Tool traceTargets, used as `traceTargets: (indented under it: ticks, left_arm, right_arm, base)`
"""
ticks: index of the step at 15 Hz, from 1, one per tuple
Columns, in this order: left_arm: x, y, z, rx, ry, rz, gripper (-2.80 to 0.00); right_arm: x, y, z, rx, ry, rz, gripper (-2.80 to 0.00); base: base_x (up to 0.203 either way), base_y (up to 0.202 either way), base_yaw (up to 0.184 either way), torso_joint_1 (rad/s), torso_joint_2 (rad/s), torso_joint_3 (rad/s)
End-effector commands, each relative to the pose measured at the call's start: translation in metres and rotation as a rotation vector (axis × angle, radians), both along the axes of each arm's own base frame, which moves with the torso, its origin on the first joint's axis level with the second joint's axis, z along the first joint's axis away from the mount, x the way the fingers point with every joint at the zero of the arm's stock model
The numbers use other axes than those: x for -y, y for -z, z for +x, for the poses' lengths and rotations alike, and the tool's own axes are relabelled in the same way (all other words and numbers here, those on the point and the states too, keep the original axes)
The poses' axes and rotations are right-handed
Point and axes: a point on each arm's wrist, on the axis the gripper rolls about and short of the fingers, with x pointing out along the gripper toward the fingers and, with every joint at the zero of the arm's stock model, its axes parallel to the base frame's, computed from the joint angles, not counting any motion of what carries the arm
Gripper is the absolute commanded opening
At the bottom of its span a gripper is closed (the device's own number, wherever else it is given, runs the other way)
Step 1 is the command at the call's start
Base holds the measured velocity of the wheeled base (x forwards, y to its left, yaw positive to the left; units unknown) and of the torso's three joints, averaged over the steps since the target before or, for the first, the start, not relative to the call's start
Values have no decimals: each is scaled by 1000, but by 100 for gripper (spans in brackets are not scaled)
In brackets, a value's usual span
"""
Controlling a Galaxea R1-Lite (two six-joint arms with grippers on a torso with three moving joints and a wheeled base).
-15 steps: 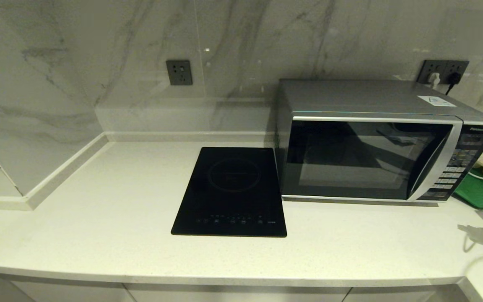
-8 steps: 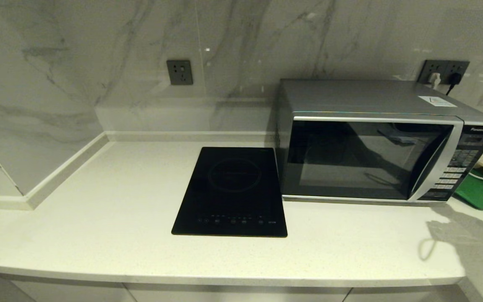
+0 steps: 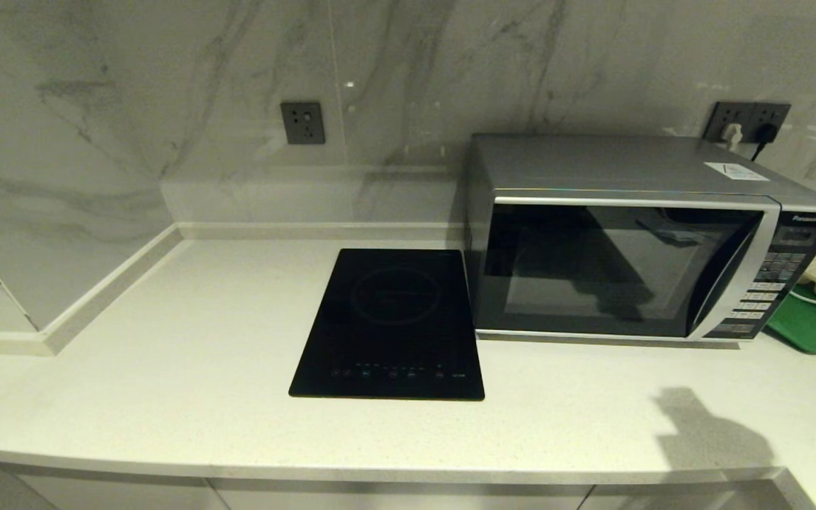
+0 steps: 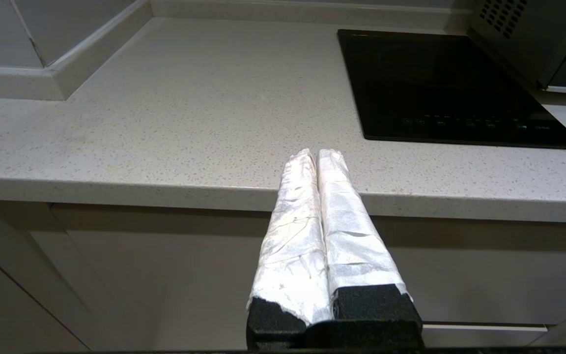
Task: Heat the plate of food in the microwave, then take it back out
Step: Open the microwave oven
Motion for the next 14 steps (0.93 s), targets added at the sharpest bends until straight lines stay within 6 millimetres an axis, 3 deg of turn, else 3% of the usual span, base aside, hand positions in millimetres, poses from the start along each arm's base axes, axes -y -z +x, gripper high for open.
traceTargets:
  ticks: [1, 4, 8, 11, 14]
  left_arm:
    - [0, 0, 0, 1, -1, 0, -280]
    - [0, 0, 0, 1, -1, 0, -280]
    - [0, 0, 0, 1, -1, 0, -280]
    - [0, 0, 0, 1, -1, 0, -280]
    - [0, 0, 0, 1, -1, 0, -280]
  right_arm:
    - [-24, -8, -80, 91, -91, -21, -280]
    - [-35, 4, -151, 123, -111, -26, -280]
    - [-49, 45, -239, 160, -234, -5, -280]
    - [-36, 63, -279, 254, -373, -1, -280]
    - [-31, 94, -315, 329, -359, 52, -280]
  base:
    - [0, 0, 0, 0, 0, 0]
    - [0, 0, 0, 0, 0, 0]
    - [0, 0, 0, 0, 0, 0]
    - [0, 0, 0, 0, 0, 0]
    - [0, 0, 0, 0, 0, 0]
